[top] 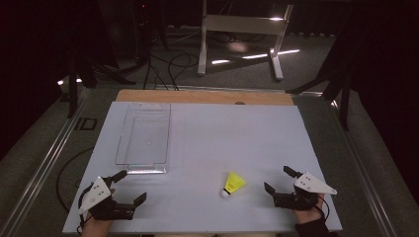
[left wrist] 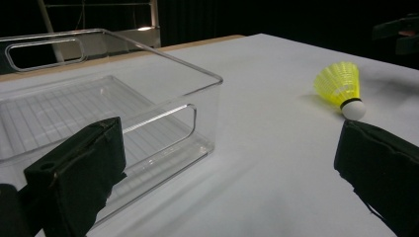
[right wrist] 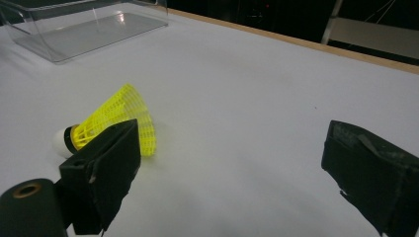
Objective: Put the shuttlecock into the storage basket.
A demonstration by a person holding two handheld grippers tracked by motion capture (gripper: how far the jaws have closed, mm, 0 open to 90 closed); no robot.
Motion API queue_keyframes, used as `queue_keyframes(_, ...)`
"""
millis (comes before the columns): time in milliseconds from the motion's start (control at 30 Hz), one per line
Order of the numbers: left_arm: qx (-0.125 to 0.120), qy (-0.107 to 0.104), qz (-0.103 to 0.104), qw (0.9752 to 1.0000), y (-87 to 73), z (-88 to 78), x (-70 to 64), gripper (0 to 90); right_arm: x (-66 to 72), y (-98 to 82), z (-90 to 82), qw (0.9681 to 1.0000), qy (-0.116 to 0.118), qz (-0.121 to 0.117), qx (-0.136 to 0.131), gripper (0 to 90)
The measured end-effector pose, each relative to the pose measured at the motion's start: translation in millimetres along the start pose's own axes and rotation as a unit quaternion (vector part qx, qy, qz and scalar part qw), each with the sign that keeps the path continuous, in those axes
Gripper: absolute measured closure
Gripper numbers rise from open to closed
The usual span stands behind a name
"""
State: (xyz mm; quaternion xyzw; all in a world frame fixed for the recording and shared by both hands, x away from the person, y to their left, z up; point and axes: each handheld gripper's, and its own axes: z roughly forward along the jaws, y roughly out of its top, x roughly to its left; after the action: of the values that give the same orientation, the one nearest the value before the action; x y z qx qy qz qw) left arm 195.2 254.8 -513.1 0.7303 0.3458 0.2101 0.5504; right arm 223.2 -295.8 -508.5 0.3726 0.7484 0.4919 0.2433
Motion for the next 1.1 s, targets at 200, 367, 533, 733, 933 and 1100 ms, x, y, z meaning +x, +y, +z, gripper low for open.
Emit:
queue_keyframes(200,0.008,0.0,0.002,1.0,0.8,1.5,-0.4,0.4,-0.3,0.4,0.0,0.9999,0.007,0.009,0.001,7.9)
queue_keyframes(367,0.016,-0.006,0.002,0.9998,3.0,3.1,-0.7,0.4,-1.3,0.4,-0.9,0.9999,0.007,0.013,-0.005,7.9)
queue_keyframes(533,0.026,-0.012,-0.002,0.9996,6.8,4.8,-0.1,0.3,-0.1,0.2,-0.9,0.9999,0.004,0.01,-0.007,8.0)
queue_keyframes(733,0.032,-0.024,-0.017,0.9991,14.9,3.9,2.8,0.3,0.7,1.2,-2.0,0.9999,0.003,0.004,-0.013,7.9)
queue_keyframes(933,0.043,-0.03,0.007,0.9986,28.7,2.8,1.1,0.3,1.7,1.4,-2.1,0.9999,-0.001,-0.003,-0.012,7.9)
queue_keyframes(1100,0.058,-0.049,0.019,0.997,40.8,4.1,-0.1,0.3,2.8,2.4,-2.8,0.9999,0.0,-0.008,-0.012,7.9)
